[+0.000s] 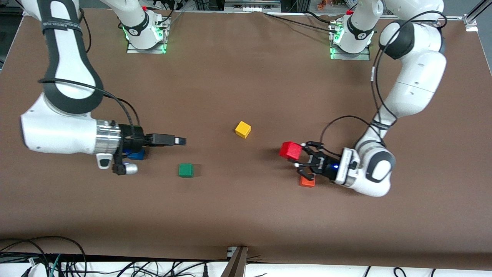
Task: Pass red block to right arm, stack on blue
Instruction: 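Carry the red cube toward the right gripper while the right gripper approaches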
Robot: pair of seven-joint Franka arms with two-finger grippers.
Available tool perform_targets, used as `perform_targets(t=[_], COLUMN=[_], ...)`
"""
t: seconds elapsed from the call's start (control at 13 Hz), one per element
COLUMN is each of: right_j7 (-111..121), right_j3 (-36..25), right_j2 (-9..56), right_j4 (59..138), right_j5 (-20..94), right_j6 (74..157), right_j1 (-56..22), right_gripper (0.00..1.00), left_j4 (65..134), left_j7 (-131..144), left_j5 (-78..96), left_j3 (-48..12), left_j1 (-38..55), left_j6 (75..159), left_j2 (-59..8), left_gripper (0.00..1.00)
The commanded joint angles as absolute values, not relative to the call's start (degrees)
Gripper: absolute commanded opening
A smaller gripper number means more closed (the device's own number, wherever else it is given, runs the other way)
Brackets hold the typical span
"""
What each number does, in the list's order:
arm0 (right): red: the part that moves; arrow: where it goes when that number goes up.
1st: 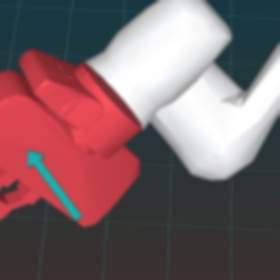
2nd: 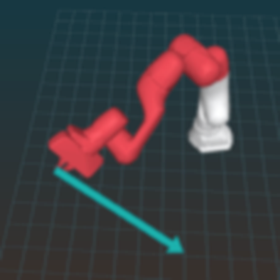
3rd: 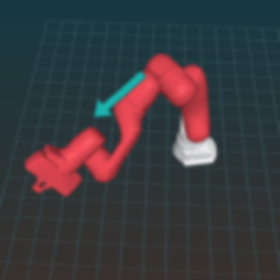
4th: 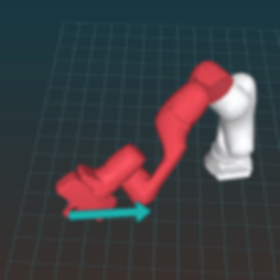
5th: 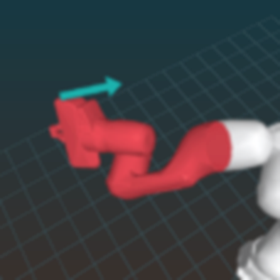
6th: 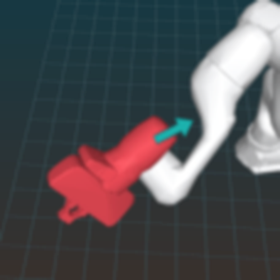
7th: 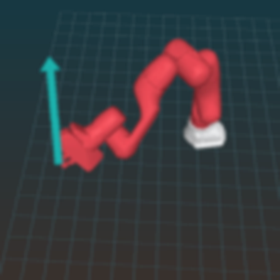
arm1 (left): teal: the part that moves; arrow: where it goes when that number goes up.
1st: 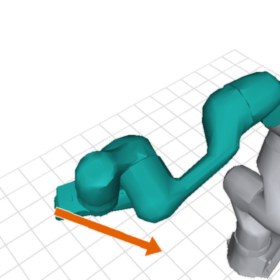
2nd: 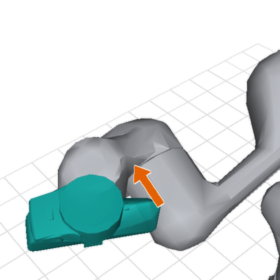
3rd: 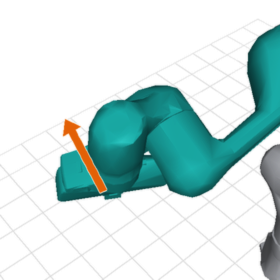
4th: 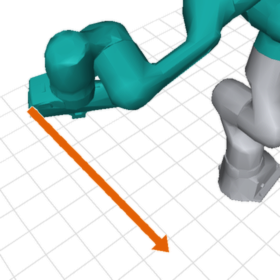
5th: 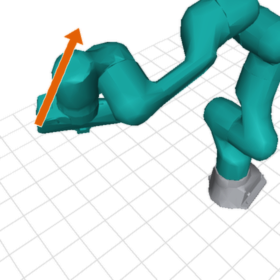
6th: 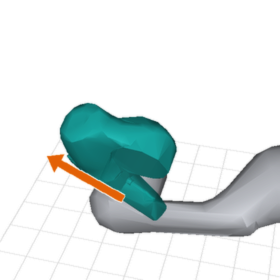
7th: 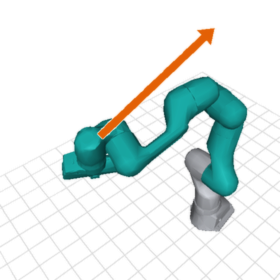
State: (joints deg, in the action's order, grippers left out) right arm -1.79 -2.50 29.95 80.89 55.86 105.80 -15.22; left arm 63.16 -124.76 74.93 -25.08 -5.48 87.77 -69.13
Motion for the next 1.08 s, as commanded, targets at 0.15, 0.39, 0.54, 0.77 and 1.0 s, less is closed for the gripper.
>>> perform_targets(t=[0.15, 0.39, 0.54, 0.77, 1.0], right_j7=[-2.02, -2.63, -4.3, -5.27, -7.81], right_j3=[-2.64, -2.55, -2.55, -1.94, -1.58], right_j2=[30.15, 29.1, 26.91, 23.91, 24.43], right_j4=[84.8, 87.97, 90.34, 93.16, 92.9], right_j5=[60.9, 61.08, 61.08, 61.08, 61.08], right_j6=[115.02, 119.52, 119.62, 119.71, 124.69], right_j1=[-20.64, -23.37, -23.55, -23.55, -25.13], right_gripper=[1.0, 1.0, 1.0, 1.0, 1.0], left_j4=[63.72, 63.63, 63.63, 63.72, 63.72], left_j7=[-124.8, -124.89, -124.89, -124.89, -124.89], left_j5=[87.6, 93.76, 96.15, 96.24, 96.24], left_j3=[-25.22, -25.22, -25.14, -25.22, -25.22], left_j1=[3.15, 7.2, 8.26, 8.61, 8.44], left_j6=[98.94, 100.28, 101.42, 103.09, 103.01], left_j2=[-66.62, -66.53, -66.53, -65.83, -65.83], left_gripper=[0.0, 0.0, 0.0, 0.0, 0.0])
